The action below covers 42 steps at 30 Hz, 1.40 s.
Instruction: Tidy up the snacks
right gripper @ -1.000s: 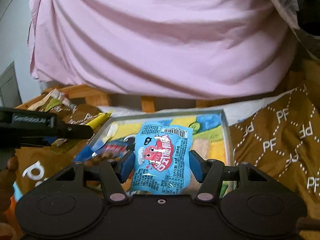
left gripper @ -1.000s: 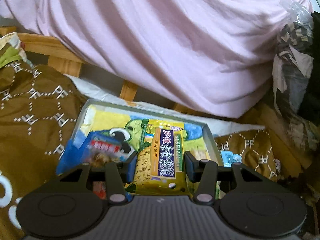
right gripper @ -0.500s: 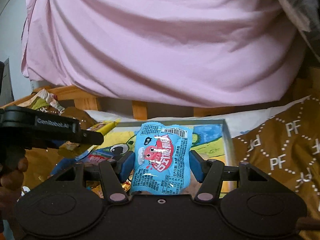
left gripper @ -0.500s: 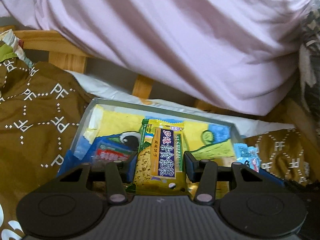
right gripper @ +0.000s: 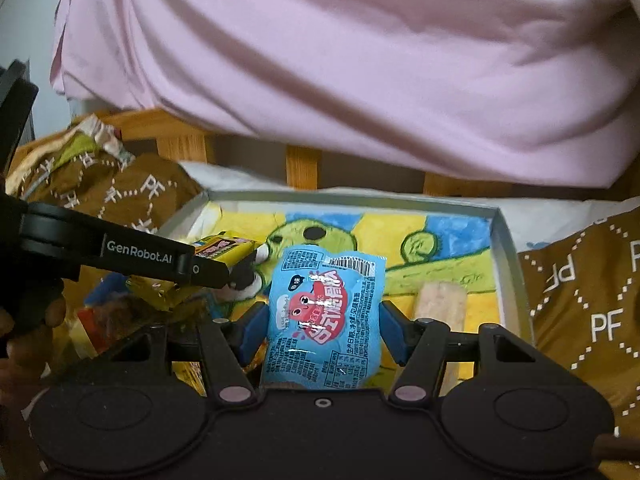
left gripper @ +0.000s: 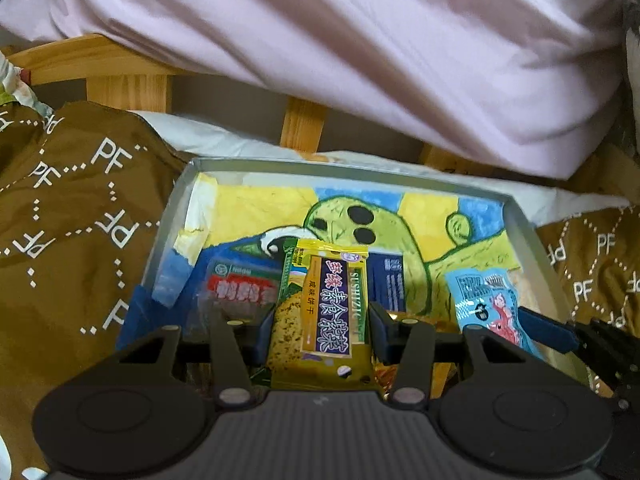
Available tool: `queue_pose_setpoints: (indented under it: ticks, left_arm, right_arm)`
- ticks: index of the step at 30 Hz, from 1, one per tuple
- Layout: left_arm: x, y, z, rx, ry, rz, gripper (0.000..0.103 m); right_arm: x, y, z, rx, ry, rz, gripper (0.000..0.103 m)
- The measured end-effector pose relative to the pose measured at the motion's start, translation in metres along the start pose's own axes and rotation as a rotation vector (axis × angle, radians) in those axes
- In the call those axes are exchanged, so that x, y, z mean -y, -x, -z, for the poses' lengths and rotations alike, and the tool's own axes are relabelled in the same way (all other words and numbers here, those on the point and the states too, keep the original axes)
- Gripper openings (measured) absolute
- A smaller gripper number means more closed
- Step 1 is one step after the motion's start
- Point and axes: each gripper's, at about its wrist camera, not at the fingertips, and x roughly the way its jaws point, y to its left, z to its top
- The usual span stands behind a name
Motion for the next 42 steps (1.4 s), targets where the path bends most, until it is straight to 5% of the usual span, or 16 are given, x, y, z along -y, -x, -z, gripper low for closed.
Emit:
queue_pose_setpoints:
  ticks: [5, 13, 24, 30, 42]
  left_arm:
    - [-0.004, -0.002, 0.004, -0.022, 0.003, 0.0, 0.053]
    - [-0.006, 0.017, 0.005, 0.024, 0.017, -0.013, 0.075]
    - [-0.018, 0.108, 0.023, 0.264, 0.055, -0.084, 0.102]
    - [-0.013, 0.156, 0.05, 0.319, 0.021, -0.106, 0.102]
    - [-0.007, 0.213, 0.099, 0.357, -0.017, -0.135, 0.103]
  right_arm:
    - [0.001, -0.007, 0.006, -0.028, -0.001, 0.006, 0.065]
    - [0.002, 0.003, 0.005, 0.001, 0.001, 0.006, 0.082]
    - [0.009, 0.093, -0.003, 0.17, -0.084, 0.077, 0.101]
    - [0.006, 0.149, 0.004, 0.259, -0.133, 0.105, 0.102]
    - [-0.024, 0.202, 0.034, 0.248, -0.144, 0.095, 0.102]
